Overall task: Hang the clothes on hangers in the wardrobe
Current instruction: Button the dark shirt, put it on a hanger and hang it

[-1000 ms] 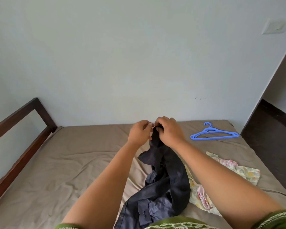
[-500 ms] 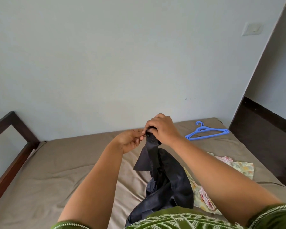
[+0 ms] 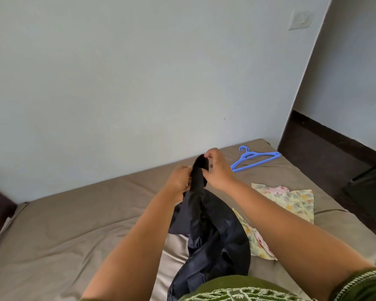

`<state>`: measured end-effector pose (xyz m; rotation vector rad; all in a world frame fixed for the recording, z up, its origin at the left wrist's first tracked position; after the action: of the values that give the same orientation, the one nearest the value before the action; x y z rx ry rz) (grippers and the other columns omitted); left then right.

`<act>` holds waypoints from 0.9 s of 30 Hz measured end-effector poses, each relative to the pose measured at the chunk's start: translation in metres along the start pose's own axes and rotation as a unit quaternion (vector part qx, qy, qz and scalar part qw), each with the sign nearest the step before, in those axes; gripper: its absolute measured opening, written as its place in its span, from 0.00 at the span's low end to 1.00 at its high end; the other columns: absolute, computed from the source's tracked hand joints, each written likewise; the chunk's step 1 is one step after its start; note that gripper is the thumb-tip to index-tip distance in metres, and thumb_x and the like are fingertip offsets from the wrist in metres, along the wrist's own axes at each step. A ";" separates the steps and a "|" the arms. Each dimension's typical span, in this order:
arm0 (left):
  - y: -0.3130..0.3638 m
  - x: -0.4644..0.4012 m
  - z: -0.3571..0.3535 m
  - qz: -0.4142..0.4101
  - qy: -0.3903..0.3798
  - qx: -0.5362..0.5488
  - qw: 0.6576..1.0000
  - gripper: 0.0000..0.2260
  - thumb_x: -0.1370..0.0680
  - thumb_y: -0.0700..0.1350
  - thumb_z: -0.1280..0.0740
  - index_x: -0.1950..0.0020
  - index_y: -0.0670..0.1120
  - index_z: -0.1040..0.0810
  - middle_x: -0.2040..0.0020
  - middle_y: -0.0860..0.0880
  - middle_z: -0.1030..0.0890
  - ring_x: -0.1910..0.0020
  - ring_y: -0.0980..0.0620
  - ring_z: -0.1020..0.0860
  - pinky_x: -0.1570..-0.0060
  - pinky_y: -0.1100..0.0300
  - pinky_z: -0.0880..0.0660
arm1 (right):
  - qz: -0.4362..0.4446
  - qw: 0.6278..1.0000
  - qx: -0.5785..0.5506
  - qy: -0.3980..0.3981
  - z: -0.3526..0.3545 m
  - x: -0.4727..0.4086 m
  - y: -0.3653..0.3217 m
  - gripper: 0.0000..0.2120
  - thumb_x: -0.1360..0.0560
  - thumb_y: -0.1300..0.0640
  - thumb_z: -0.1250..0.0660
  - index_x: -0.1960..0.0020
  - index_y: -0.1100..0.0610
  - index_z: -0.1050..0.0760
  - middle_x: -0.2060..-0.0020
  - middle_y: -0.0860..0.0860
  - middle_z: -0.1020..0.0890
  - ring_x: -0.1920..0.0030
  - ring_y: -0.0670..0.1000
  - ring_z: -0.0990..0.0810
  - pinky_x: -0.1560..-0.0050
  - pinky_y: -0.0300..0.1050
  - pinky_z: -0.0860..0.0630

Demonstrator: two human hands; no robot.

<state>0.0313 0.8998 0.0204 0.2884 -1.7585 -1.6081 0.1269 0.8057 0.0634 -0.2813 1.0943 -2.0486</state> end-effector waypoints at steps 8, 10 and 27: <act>-0.054 -0.023 -0.046 0.119 0.034 0.194 0.973 0.16 0.19 0.53 0.37 0.52 0.41 0.22 0.68 0.46 0.18 0.73 0.54 0.20 0.64 0.58 0.19 | -0.059 0.990 0.010 -0.131 -0.027 0.007 0.034 0.23 0.25 0.68 0.44 0.34 0.51 0.34 0.49 0.52 0.18 0.49 0.53 0.20 0.48 0.46 0.24; -0.070 -0.025 -0.047 0.147 0.073 0.235 0.958 0.09 0.18 0.37 0.42 0.53 0.38 0.24 0.75 0.47 0.21 0.82 0.56 0.27 0.77 0.66 0.27 | -0.084 0.975 -0.005 -0.204 -0.044 0.014 0.058 0.23 0.27 0.68 0.44 0.36 0.50 0.30 0.49 0.51 0.18 0.49 0.53 0.20 0.47 0.48 0.23; -0.155 -0.101 -0.116 0.050 0.200 -0.045 0.978 0.12 0.20 0.39 0.36 0.38 0.50 0.27 0.46 0.54 0.19 0.46 0.55 0.22 0.43 0.57 0.25 | -0.167 0.959 0.057 -0.221 -0.042 -0.030 0.297 0.11 0.29 0.70 0.39 0.54 0.56 0.25 0.59 0.50 0.28 0.60 0.50 0.28 0.56 0.39 0.31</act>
<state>0.1306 0.8415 -0.1652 0.4395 -1.3688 -1.4359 0.2840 0.7560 -0.1890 -0.8691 0.6828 -2.1805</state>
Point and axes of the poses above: each hand's wrist, its own x-axis away from the middle knuckle, its own z-axis out of the back of the hand, y = z × x, the point moved 8 cm from there along -x, towards the middle knuckle
